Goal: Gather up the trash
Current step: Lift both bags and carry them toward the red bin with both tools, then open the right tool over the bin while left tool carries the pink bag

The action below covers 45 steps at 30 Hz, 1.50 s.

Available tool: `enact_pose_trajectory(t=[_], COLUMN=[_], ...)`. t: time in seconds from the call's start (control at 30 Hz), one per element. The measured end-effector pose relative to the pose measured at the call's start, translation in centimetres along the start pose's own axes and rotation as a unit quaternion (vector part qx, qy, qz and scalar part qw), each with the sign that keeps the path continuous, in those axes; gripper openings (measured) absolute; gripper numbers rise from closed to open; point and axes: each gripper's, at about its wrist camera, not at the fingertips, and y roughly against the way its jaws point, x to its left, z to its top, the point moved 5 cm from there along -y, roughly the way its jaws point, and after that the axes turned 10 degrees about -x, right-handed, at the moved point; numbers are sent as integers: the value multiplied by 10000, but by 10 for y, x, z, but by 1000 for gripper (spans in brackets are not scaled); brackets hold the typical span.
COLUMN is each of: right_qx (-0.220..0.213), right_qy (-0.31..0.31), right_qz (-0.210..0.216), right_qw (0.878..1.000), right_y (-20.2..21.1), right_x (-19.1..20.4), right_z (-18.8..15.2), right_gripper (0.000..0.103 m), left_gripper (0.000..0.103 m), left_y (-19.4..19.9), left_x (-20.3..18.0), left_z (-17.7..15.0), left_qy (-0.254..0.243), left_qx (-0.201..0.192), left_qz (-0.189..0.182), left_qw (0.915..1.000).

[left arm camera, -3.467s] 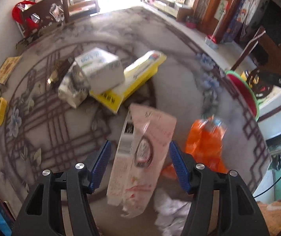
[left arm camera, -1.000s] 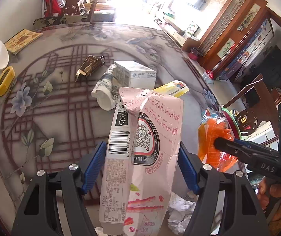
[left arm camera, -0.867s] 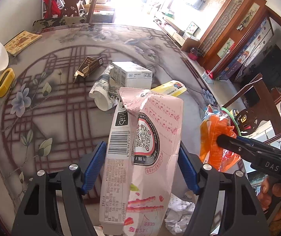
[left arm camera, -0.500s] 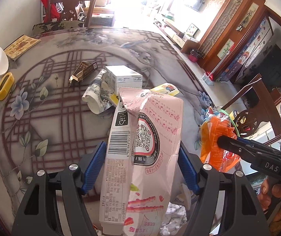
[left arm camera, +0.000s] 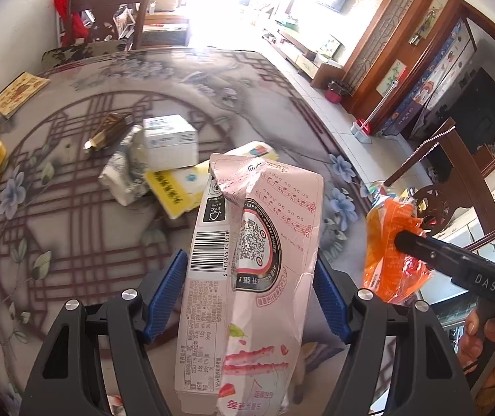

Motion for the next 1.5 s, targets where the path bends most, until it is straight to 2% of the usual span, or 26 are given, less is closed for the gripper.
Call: enact_pose_trajectory(t=[0.23, 0.37, 0.5, 0.67, 1.0, 1.5], right_qx=[-341, -488, -544, -561, -561, -579], right_qy=[-410, -701, -931, -972, -763, -633], right_qz=[-368, -671, -915, -1090, -1243, -1292], right_qw=[9979, 9941, 9900, 9877, 9877, 9879], right_y=[21, 33, 42, 48, 53, 50], right_x=[-65, -116, -160, -196, -232, -250], right_z=[19, 28, 32, 35, 48, 59], right_gripper=[42, 42, 42, 42, 43, 43], left_gripper=[68, 68, 68, 68, 68, 68], left_y=[-13, -22, -31, -42, -56, -68], left_x=[-39, -60, -82, -108, -150, -205], left_z=[6, 7, 7, 6, 8, 9], left_qy=[-153, -226, -273, -313, -447, -840], left_qx=[18, 32, 69, 113, 102, 194], left_qz=[-95, -129, -158, -181, -228, -438], left_qw=[9998, 9997, 9995, 9993, 9987, 9953])
